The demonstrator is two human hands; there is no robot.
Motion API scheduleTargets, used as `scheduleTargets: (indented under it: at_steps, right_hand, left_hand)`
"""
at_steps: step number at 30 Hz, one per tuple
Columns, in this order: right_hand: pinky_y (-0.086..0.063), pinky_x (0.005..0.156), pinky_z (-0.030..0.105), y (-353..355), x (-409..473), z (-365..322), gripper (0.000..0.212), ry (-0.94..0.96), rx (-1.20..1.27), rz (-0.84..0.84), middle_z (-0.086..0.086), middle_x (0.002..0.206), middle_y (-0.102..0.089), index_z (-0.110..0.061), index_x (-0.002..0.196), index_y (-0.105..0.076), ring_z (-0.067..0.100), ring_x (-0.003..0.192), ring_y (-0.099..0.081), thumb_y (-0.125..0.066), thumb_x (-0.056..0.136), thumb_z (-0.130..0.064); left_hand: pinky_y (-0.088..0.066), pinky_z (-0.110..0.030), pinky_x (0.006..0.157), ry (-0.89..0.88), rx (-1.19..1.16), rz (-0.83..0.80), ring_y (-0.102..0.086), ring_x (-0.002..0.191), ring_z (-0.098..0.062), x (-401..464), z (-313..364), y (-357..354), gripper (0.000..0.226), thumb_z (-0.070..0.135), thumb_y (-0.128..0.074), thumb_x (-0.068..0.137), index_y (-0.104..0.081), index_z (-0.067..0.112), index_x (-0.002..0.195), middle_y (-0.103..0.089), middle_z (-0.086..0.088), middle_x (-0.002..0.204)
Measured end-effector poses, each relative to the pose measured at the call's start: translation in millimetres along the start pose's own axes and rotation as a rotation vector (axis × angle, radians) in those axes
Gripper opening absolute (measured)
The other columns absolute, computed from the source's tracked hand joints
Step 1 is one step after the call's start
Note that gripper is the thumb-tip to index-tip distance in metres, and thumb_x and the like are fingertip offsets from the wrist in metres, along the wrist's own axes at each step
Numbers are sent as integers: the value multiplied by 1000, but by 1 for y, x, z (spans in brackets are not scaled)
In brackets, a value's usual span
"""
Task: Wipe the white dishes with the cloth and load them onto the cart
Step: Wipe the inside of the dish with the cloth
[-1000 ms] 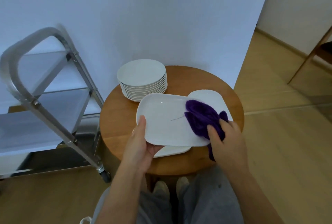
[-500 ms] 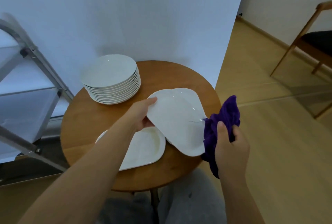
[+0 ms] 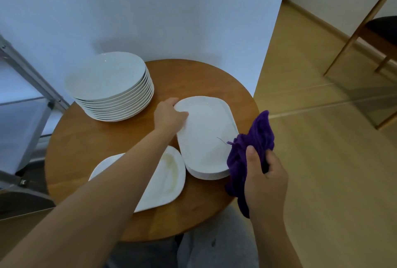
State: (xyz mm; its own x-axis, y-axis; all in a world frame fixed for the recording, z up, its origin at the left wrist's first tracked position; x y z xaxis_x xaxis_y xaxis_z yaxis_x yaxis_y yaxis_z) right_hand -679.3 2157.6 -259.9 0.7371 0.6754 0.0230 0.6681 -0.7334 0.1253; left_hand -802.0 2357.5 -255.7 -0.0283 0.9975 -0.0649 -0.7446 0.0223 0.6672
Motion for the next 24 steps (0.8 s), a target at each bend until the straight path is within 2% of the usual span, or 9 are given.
scheduleTargets:
  at_steps: [3, 5, 10, 13, 15, 18, 20, 22, 24]
  right_hand:
    - [-37, 62, 24, -5, -1, -1, 18, -9, 5, -24, 7, 78, -56, -15, 81, -59, 13, 67, -50, -56, 90, -30]
    - [-37, 61, 24, -8, -1, -3, 17, -4, 5, -40, 6, 77, -56, -18, 80, -60, 13, 66, -50, -56, 89, -32]
    - [-38, 59, 24, -12, -2, -7, 18, 19, -26, -62, 6, 71, -55, -18, 77, -59, 13, 64, -49, -56, 87, -32]
    - [-39, 56, 17, -16, -7, -9, 18, 23, -41, -76, 7, 75, -57, -14, 84, -61, 13, 65, -51, -56, 89, -31]
    - [-39, 54, 14, -20, -13, -12, 18, 26, -41, -100, 5, 74, -57, -14, 85, -61, 12, 64, -52, -55, 89, -31]
    - [-40, 53, 11, -30, -24, -20, 17, 45, -64, -145, 4, 75, -57, -14, 86, -60, 11, 66, -53, -56, 90, -30]
    - [-41, 56, 14, -38, -31, -25, 16, 59, -76, -180, 4, 78, -58, -17, 85, -60, 14, 70, -56, -55, 90, -31]
    - [-44, 58, 19, -46, -39, -30, 15, 53, -75, -213, 5, 81, -60, -18, 88, -60, 15, 74, -58, -54, 90, -32]
    - [-43, 59, 19, -55, -48, -32, 17, 58, -82, -246, 6, 83, -60, -14, 91, -61, 15, 75, -57, -54, 91, -30]
  left_hand:
    - [-40, -36, 100, -99, 133, 0, -46, 125, -25, 2, -2, -11, 56, 27, -66, 86, -46, 16, 137, -49, -6, 137]
    - [-40, -37, 100, -85, 141, -39, -45, 126, -25, 0, -4, -15, 55, 34, -60, 89, -44, 17, 138, -48, -6, 139]
    - [-41, -27, 85, 14, -116, -30, -51, 109, -14, -13, -16, -9, 45, 31, -52, 94, -46, 17, 136, -55, -2, 131]
    - [-41, -25, 84, 58, -178, -12, -49, 106, -11, -25, -26, 4, 41, 29, -52, 94, -49, 18, 133, -55, -1, 131]
    - [-39, -24, 84, 37, -147, -23, -49, 110, -11, -36, -33, 13, 39, 28, -51, 94, -50, 18, 132, -55, 0, 131]
    - [-40, -24, 83, -2, -128, -28, -48, 102, -6, -52, -45, 30, 36, 28, -52, 94, -54, 18, 129, -58, 0, 127]
    - [-41, -24, 83, -2, -98, -24, -49, 101, -7, -60, -60, 45, 36, 28, -55, 93, -55, 19, 127, -59, 0, 125]
    - [-41, -27, 85, -20, -2, 28, -52, 106, -12, -69, -82, 66, 37, 27, -59, 90, -56, 18, 126, -60, -2, 124]
    - [-41, -34, 92, -37, 185, 149, -50, 114, -22, -77, -112, 90, 39, 29, -61, 89, -56, 17, 126, -59, -6, 124]
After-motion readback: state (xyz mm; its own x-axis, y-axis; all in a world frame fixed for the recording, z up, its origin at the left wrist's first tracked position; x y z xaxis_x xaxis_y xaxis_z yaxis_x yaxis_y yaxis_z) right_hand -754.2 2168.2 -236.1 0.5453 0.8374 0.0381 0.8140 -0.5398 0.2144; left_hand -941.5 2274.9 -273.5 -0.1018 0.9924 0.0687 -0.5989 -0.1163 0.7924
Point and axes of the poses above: each hand's wrist, its own x-axis towards the middle knuckle, its own y-axis out of the back of the hand, z = x × y, the point moved 1 cm from there along x, towards the middle knuckle
